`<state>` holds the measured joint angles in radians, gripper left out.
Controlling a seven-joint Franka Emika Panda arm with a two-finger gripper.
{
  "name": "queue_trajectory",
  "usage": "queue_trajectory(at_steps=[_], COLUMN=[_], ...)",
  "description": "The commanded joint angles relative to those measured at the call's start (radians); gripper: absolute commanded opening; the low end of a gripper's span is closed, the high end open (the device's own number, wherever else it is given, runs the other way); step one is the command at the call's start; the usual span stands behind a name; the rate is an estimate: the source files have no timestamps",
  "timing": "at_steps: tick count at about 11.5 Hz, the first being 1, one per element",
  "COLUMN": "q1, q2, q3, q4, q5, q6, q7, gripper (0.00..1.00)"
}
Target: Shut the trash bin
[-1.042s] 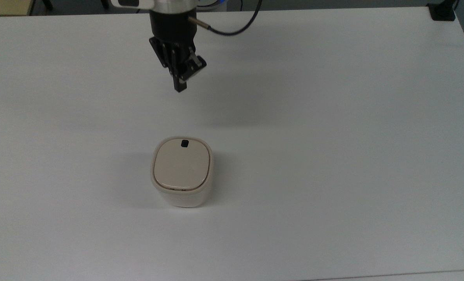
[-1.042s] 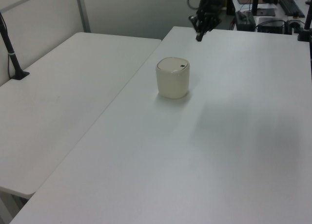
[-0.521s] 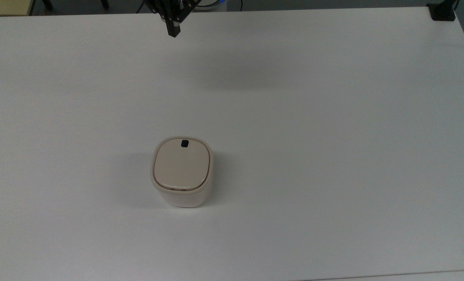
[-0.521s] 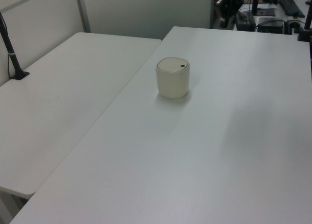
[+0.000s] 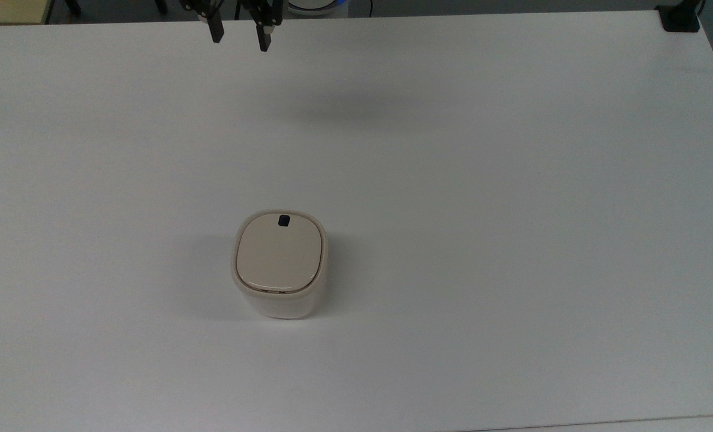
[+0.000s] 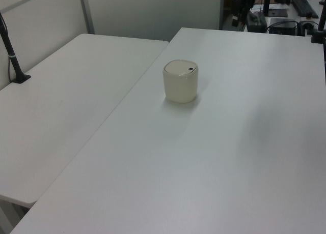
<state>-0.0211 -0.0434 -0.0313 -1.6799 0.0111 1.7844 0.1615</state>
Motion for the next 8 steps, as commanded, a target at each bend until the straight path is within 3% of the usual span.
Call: queue_trajectory(at_steps=[1,4,8], q1=[-0.002,0.049,0.050], q2=[-0.009,-0.009,-0.012], q3=[0.016,-0.019,-0.019], q4=[-0.017,-0.017,-0.014], q5=[-0.089,-0.091,-0.044], q6=[-0.019,-0.022,-0.097], q7=[-0.087,-0.114,-0.112], gripper=[1.00,1.00,1.00])
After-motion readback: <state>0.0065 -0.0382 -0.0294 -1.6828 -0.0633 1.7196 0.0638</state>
